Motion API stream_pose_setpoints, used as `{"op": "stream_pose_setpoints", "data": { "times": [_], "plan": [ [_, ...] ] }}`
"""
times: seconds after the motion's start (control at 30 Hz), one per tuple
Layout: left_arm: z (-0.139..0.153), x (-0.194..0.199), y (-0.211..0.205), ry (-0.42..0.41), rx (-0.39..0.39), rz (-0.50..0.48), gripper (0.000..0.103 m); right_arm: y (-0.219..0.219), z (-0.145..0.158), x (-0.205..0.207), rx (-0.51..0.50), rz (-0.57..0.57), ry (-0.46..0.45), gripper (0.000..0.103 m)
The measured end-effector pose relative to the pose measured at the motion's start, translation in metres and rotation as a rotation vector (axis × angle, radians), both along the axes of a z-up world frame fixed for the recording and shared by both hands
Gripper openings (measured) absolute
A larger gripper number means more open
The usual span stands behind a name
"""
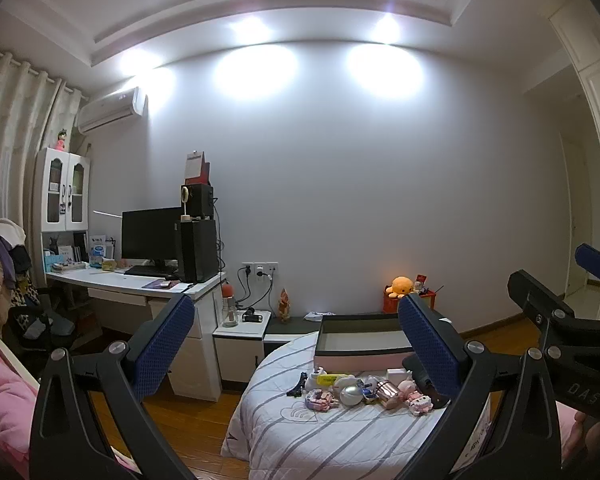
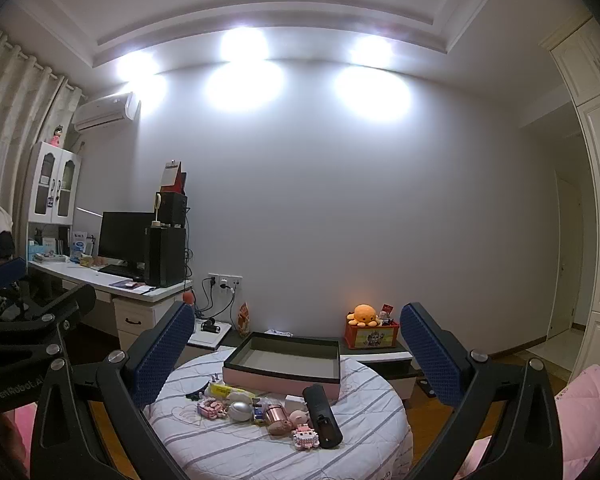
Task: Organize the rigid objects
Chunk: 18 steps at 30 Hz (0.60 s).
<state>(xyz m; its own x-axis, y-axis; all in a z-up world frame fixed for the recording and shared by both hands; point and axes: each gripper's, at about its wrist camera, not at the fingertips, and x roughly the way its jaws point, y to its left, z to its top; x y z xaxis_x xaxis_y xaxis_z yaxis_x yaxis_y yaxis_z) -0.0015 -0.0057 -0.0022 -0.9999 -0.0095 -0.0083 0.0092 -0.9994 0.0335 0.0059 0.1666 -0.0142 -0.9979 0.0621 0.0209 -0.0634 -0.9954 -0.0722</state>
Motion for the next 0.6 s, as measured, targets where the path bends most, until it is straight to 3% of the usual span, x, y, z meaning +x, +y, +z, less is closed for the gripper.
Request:
{"op": "stream_pose_setpoints", "data": {
  "times": [0.6],
  "plan": [
    [-0.0009, 0.0004, 0.0022, -0.01, -0.017, 0.001, 0.103, -0.0022, -0.0044, -0.0024, 0.007, -0.012, -0.004, 0.103]
  ]
}}
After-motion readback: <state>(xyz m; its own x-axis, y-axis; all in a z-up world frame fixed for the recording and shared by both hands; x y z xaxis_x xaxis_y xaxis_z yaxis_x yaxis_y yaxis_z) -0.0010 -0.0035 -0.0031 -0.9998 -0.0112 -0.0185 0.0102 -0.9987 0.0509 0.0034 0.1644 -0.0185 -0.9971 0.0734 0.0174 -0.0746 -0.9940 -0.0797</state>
